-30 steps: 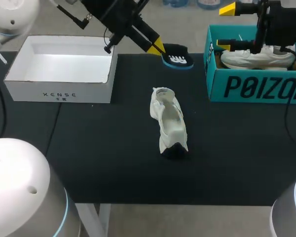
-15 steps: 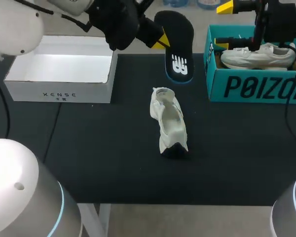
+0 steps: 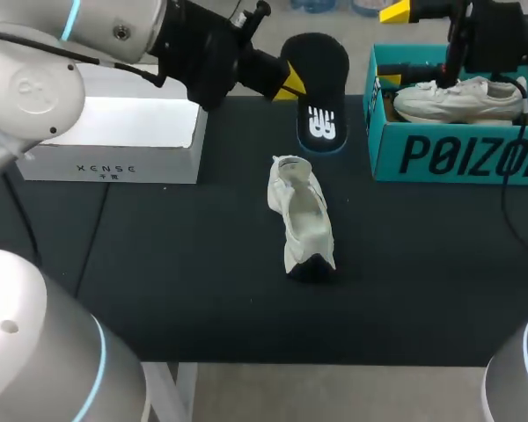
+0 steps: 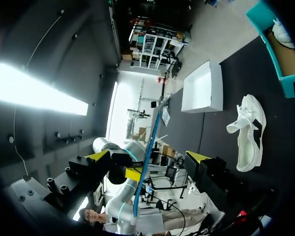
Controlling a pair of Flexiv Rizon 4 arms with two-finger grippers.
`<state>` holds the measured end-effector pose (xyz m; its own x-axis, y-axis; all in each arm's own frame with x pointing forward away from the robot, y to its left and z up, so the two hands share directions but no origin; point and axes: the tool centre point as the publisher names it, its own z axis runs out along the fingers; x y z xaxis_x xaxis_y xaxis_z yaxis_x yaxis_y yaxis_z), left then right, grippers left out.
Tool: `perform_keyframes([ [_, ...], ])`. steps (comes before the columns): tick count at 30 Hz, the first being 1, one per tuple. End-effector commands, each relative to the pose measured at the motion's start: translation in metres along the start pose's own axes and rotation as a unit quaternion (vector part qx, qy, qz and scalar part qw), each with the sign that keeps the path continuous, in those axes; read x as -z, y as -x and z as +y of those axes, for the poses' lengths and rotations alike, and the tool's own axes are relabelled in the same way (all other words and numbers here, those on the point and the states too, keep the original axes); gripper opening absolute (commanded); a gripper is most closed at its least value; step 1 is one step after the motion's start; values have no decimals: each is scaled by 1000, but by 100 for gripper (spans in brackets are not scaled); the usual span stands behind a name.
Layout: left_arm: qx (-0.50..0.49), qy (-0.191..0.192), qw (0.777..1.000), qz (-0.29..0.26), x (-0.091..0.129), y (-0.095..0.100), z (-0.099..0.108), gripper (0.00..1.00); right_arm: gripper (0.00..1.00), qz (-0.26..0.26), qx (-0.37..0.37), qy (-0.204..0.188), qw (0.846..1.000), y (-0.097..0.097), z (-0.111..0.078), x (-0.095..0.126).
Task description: Take the shoe out of the shoebox, open the shoe tongue, remove and reinsert the insole, then place the shoe into the shoebox
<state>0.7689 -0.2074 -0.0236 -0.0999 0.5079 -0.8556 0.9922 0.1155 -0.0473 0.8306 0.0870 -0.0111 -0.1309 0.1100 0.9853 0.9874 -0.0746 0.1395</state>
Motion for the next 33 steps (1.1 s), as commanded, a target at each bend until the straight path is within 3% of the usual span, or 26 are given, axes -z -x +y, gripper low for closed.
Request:
perform_keyframes([
  [1,1,-13,1000,19,-1,6,7,0,100,-1,-2,-14,1000,2,-1,-7],
  [6,2,-18,1000,17,-7,9,13,0,100,-3,-3,-24,1000,4,-11,-13],
  [7,0,-19,1000,17,-8,10,14,0,95,-3,-3,-26,1000,4,-14,-15],
  [8,-5,-20,1000,20,-10,10,15,0,80,-2,-4,-29,1000,4,-15,-16],
  [11,-12,-25,999,26,-15,12,16,0,69,-2,-5,-33,999,6,-18,-20],
  [14,-10,-30,999,31,-21,14,18,0,49,-2,-6,-35,999,7,-20,-24],
  [27,-8,-30,999,38,-40,16,26,0,45,-5,-8,-40,999,8,-19,-36],
  [30,-9,-31,999,38,-41,14,24,0,25,-5,-9,-40,999,9,-19,-38],
  [31,-10,-31,999,39,-41,13,24,0,9,-5,-10,-40,999,10,-19,-38],
  [32,-9,-31,999,40,-41,13,23,0,0,-5,-10,-39,999,10,-19,-38],
  [33,-9,-32,999,41,-41,12,22,0,0,-6,-9,-38,999,10,-19,-39],
])
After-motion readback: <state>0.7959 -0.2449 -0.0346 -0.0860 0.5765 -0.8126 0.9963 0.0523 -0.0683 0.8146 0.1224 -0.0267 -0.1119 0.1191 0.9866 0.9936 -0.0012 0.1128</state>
